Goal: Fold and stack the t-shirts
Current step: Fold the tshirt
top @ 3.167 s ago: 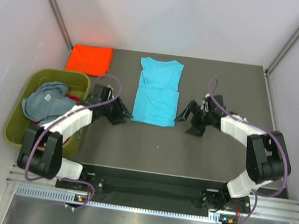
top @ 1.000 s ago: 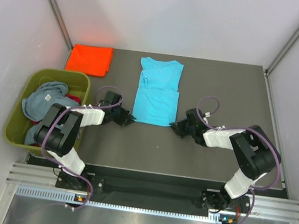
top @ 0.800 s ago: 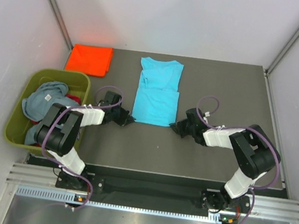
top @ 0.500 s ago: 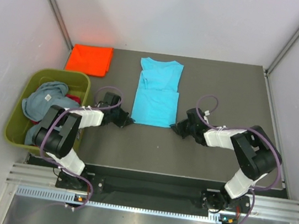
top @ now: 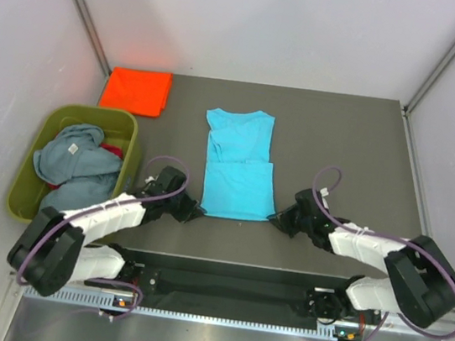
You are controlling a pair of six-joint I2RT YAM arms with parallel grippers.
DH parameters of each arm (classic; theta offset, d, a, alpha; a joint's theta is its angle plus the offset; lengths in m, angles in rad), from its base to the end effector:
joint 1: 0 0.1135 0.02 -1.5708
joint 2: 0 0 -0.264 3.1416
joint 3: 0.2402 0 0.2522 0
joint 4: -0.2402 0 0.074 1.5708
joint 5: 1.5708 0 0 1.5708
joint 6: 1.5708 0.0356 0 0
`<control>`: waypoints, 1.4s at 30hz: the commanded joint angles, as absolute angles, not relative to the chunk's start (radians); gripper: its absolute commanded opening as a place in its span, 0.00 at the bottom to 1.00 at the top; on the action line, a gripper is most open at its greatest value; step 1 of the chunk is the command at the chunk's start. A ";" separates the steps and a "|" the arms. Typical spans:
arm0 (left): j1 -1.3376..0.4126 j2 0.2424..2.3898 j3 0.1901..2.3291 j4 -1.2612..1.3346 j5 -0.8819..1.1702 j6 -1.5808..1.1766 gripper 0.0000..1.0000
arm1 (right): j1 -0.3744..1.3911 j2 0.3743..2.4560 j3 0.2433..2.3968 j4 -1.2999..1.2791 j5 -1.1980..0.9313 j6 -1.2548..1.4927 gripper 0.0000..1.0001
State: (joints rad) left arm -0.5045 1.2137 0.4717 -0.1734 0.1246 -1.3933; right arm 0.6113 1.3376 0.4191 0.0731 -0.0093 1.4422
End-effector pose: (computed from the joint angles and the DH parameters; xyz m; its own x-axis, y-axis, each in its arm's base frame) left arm 0.1865 -0.1080 0.1529 -0.6599 -0.7513 -0.0106 -0.5867 0.5241 -0.6173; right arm 0.1866 0.1312 0.1301 -0.6527 0.7535 -0.0782 0.5334 0.5304 0.6588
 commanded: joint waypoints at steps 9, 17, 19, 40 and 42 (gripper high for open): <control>-0.770 0.864 0.387 -0.458 -0.072 -1.594 0.00 | 0.894 0.987 0.293 -0.162 0.153 1.580 0.00; -0.962 0.770 0.442 -0.592 -0.184 -1.719 0.00 | 1.095 0.858 0.310 -0.304 0.253 1.690 0.00; -0.974 0.765 0.459 -0.601 -0.198 -1.733 0.00 | 1.103 0.839 0.314 -0.304 0.258 1.687 0.00; -0.458 1.308 0.957 -0.345 -0.011 -1.278 0.00 | 0.497 1.338 0.908 -0.313 -0.171 1.023 0.00; -0.422 1.385 0.995 -0.301 0.056 -1.270 0.00 | 0.456 1.402 0.989 -0.311 -0.219 0.999 0.00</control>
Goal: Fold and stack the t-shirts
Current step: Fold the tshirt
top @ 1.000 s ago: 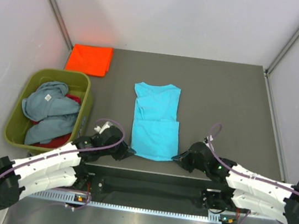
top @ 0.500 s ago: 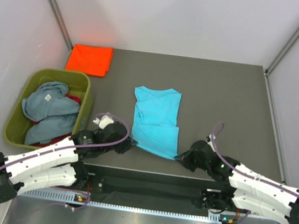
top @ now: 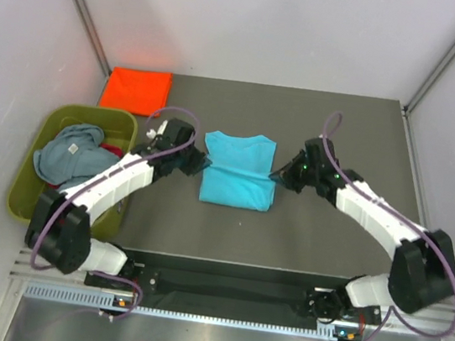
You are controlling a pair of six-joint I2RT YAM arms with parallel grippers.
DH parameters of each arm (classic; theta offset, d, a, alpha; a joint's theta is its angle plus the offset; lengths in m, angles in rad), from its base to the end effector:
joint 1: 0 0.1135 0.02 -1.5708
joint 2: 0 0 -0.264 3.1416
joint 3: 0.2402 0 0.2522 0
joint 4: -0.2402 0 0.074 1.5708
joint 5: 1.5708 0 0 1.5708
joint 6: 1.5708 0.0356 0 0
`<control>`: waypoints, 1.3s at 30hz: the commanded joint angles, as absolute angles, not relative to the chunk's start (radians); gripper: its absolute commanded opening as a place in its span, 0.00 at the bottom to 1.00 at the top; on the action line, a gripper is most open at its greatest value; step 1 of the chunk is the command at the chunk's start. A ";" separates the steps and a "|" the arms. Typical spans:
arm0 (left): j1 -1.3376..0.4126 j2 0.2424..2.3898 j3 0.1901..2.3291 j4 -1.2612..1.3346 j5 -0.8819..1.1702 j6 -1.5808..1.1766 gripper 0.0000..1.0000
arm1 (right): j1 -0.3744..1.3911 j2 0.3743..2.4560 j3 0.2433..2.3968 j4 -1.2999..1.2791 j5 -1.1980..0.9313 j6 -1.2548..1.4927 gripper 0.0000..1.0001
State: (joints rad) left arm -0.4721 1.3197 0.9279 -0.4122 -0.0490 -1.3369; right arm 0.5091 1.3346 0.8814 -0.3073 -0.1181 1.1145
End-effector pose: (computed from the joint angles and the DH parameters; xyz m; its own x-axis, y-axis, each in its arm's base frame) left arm 0.2499 -0.1257 0.2522 -0.5611 -0.8044 -0.1951 -0.5256 0.5283 -0.6668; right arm 0.2459 0.1421 0.2415 -0.7666 0.5930 -0.2463 0.2942 0.6653 0.6862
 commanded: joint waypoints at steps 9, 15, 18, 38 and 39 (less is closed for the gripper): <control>-0.281 1.643 1.169 -0.203 0.164 -1.247 0.00 | 0.364 1.730 1.279 -0.319 -0.342 0.969 0.00; -0.224 1.779 1.282 -0.187 0.221 -1.235 0.00 | 0.330 1.845 1.408 -0.336 -0.362 0.979 0.00; -0.213 1.839 1.330 -0.187 0.251 -1.230 0.00 | 0.315 1.893 1.457 -0.342 -0.370 0.980 0.00; -0.152 2.052 1.517 -0.236 0.284 -1.180 0.00 | 0.268 2.128 1.686 -0.383 -0.426 0.962 0.01; -0.149 2.056 1.522 -0.236 0.285 -1.177 0.00 | 0.267 2.137 1.692 -0.382 -0.426 0.963 0.01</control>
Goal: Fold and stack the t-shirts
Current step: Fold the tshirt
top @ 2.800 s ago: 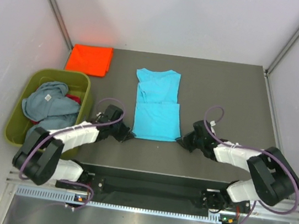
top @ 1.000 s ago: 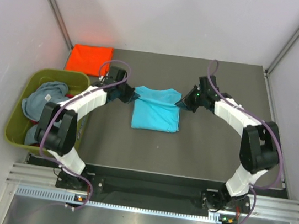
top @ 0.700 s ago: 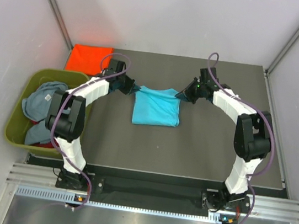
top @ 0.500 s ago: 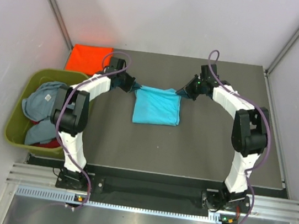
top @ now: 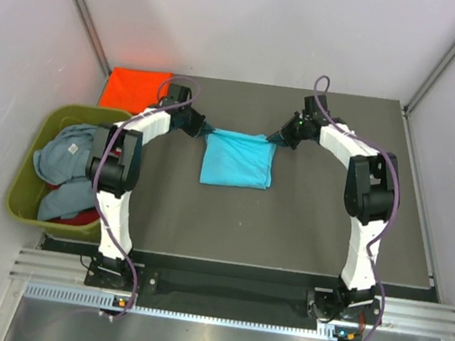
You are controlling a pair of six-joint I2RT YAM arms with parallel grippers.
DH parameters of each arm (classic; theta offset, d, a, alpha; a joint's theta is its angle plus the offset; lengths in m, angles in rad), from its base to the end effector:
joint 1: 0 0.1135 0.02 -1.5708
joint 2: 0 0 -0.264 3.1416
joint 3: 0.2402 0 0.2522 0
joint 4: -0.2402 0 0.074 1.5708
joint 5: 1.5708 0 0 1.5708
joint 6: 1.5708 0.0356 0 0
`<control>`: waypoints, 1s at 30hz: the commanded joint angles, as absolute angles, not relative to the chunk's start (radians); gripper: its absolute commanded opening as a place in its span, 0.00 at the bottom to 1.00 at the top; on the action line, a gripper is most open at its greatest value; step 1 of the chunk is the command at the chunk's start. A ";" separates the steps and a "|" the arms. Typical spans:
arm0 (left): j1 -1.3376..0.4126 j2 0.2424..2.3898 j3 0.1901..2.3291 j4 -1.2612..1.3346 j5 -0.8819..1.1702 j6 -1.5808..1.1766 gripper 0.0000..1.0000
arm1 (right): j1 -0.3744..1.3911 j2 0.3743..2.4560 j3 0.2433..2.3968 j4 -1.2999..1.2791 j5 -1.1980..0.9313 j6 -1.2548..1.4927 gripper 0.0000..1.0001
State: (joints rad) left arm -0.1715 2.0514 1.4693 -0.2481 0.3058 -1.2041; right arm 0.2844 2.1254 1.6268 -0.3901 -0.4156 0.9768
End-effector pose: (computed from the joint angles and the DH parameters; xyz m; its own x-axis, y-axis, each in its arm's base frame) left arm 0.4440 -0.0878 0.1834 -0.5995 -0.7996 -0.0345 -0.5488 0.4420 -0.7095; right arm 0.4471 0.1457 0.1908 -0.8322 0.5466 -0.0931 0.3371 0.6320 0.6978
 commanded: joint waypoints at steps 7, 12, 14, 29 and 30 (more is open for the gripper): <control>-0.138 2.115 1.580 -0.236 0.305 -1.167 0.00 | 0.265 2.194 1.766 -0.388 -0.423 0.974 0.02; -0.133 2.186 1.658 -0.273 0.319 -1.121 0.05 | 0.249 2.246 1.812 -0.385 -0.448 0.980 0.06; -0.132 2.218 1.719 -0.307 0.314 -1.077 0.19 | 0.233 2.256 1.825 -0.383 -0.456 0.956 0.12; -0.189 1.970 1.669 -0.524 0.411 -0.657 0.51 | 0.173 1.932 1.513 -0.473 -0.679 0.454 0.55; -0.192 1.950 1.646 -0.538 0.420 -0.637 0.52 | 0.179 1.916 1.478 -0.451 -0.695 0.446 0.54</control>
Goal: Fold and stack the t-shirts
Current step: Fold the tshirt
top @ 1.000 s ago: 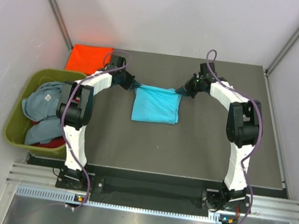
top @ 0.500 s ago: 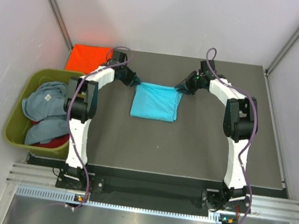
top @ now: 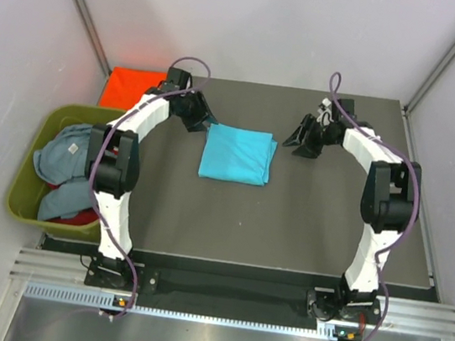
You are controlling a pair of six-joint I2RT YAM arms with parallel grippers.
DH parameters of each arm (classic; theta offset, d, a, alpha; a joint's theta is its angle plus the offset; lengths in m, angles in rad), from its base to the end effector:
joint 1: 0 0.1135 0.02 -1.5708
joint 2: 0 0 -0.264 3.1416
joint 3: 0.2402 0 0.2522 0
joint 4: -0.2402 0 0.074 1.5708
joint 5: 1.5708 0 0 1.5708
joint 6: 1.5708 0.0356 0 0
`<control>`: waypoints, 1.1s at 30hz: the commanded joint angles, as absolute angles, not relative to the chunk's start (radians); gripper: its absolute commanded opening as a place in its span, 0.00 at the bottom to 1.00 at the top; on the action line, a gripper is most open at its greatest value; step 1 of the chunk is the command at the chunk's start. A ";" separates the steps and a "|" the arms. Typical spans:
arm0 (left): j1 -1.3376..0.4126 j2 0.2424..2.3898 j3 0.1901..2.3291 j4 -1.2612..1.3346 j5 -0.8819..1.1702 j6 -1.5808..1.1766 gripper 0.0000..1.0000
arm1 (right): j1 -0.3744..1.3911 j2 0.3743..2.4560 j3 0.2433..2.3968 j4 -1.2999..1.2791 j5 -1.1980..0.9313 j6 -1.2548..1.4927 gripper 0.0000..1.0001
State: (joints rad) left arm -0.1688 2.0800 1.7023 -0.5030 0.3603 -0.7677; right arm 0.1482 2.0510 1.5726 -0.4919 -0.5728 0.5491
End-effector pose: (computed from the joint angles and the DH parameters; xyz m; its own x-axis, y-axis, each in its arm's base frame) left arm 0.4581 -0.0908 0.2267 -0.8098 -0.5212 -0.2692 -0.2556 0.7266 -0.6377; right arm 0.4380 0.0849 0.2024 -0.9189 0.3063 -0.2486 0.0617 0.7340 0.6763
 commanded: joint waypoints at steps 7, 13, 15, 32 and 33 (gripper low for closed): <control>-0.242 1.778 1.415 -0.601 0.434 -0.555 0.52 | 0.224 1.881 1.342 -0.396 -0.782 0.407 0.33; -0.259 1.686 1.236 -0.555 0.361 -0.581 0.57 | 0.258 1.940 1.353 -0.410 -0.816 0.382 0.36; -0.259 1.696 1.230 -0.561 0.347 -0.571 0.58 | 0.265 1.954 1.359 -0.414 -0.824 0.376 0.37; -0.169 1.859 1.309 -0.578 0.385 -0.494 0.52 | 0.299 2.059 1.410 -0.422 -0.811 0.351 0.24; -0.163 1.862 1.298 -0.562 0.408 -0.492 0.52 | 0.301 2.062 1.413 -0.420 -0.815 0.354 0.24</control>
